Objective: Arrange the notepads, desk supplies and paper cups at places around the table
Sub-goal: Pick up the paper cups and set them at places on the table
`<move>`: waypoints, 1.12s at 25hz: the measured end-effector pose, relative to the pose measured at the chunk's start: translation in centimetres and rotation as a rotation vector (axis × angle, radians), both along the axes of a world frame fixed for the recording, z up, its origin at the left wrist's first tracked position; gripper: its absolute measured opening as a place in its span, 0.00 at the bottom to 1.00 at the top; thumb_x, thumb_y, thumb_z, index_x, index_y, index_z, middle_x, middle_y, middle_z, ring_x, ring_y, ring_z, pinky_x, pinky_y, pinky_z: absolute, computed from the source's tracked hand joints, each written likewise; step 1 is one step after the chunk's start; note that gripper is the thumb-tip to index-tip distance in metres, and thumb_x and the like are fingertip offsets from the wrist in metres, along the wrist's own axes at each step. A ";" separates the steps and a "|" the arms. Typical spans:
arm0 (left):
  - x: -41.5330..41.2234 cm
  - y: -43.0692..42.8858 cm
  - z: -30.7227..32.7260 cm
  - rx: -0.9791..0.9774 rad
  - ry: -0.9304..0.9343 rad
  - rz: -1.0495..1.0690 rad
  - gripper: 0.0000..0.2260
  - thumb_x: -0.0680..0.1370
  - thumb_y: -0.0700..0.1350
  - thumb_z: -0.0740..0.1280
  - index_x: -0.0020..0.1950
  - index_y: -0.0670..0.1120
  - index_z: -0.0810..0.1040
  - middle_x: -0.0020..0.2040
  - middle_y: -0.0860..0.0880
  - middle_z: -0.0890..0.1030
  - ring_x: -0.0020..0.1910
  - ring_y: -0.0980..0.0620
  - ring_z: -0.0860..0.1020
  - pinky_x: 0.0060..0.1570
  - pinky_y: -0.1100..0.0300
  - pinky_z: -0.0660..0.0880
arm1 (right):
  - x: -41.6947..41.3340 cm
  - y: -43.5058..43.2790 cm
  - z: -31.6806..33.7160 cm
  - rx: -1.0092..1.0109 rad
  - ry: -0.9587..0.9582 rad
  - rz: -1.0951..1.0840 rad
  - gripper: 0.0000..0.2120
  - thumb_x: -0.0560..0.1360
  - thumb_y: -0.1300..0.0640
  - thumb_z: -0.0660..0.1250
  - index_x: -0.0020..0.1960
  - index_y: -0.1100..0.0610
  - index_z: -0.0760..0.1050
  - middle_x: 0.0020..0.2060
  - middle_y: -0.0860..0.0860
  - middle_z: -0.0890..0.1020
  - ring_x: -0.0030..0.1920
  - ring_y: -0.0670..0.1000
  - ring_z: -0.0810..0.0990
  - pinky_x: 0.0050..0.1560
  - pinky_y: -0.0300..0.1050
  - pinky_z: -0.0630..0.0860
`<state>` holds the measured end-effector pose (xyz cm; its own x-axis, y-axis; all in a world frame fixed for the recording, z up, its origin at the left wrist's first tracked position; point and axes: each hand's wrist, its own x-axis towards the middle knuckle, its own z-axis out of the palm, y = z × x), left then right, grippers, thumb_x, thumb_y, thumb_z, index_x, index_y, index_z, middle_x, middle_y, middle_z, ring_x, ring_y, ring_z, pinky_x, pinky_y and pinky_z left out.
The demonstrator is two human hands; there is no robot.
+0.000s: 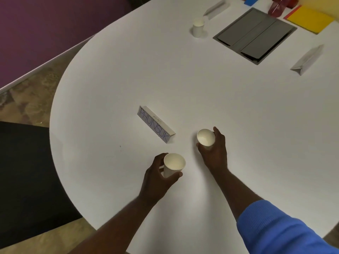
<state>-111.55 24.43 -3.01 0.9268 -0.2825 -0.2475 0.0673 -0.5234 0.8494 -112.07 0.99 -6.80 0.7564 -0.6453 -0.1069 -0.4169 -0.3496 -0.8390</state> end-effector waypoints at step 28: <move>-10.3 -11.5 11.6 -0.358 -0.105 -0.432 0.32 0.65 0.56 0.83 0.65 0.63 0.73 0.62 0.62 0.81 0.63 0.61 0.79 0.53 0.60 0.81 | -22.1 2.5 17.2 0.139 -0.318 -0.151 0.40 0.67 0.38 0.77 0.75 0.47 0.67 0.66 0.40 0.77 0.65 0.42 0.77 0.63 0.39 0.76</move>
